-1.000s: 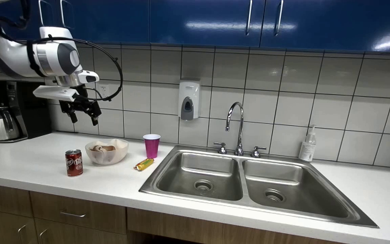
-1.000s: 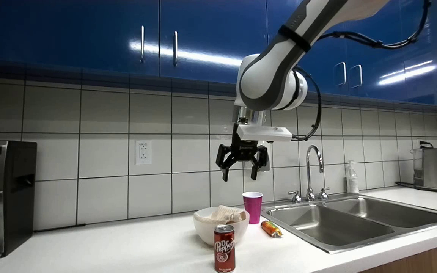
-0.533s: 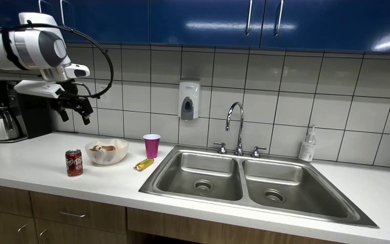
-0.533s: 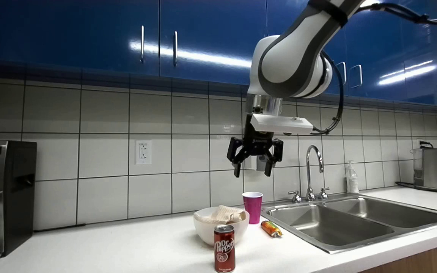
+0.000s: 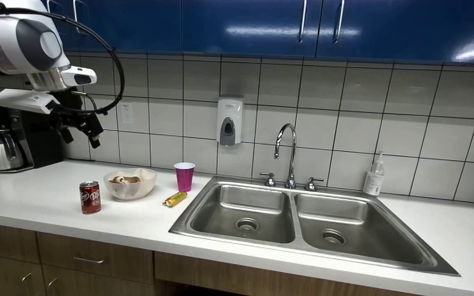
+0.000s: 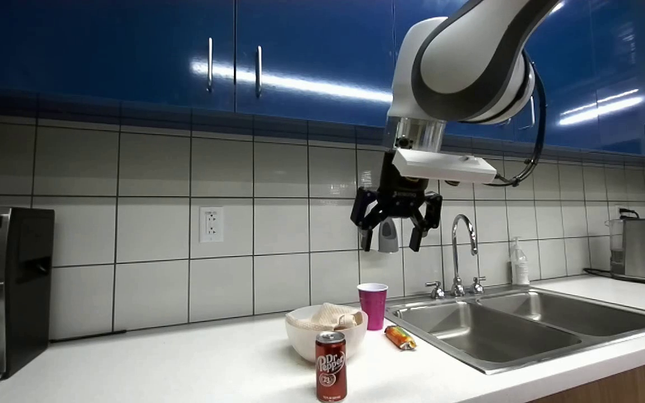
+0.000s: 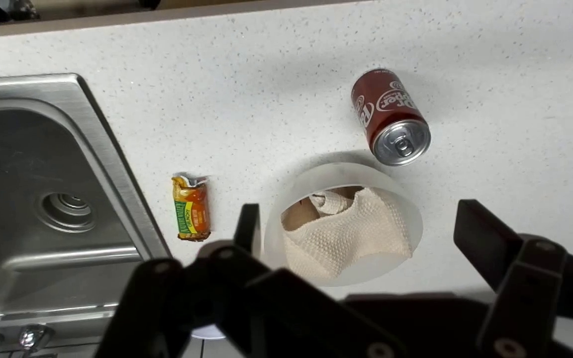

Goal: Put the towel in the bowl

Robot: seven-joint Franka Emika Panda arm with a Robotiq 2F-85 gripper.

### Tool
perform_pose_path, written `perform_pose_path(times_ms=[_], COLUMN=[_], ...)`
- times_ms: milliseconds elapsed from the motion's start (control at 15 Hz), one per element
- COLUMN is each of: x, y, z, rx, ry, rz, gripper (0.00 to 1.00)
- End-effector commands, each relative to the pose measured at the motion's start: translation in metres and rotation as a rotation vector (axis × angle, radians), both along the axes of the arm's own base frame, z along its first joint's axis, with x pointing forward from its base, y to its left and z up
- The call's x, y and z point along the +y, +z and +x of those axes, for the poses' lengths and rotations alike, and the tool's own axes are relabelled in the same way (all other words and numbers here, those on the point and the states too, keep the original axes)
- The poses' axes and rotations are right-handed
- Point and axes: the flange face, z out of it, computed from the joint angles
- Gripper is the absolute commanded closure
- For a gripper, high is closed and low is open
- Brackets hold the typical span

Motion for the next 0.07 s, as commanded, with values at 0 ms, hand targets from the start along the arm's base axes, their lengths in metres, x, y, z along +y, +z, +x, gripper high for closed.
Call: perform_pose_path(times_ms=[0], x=[-0.0003], y=[-0.0009], z=[0.0006], rx=[0.004], ry=[0.0], rz=[0.0], gripper=[0.0])
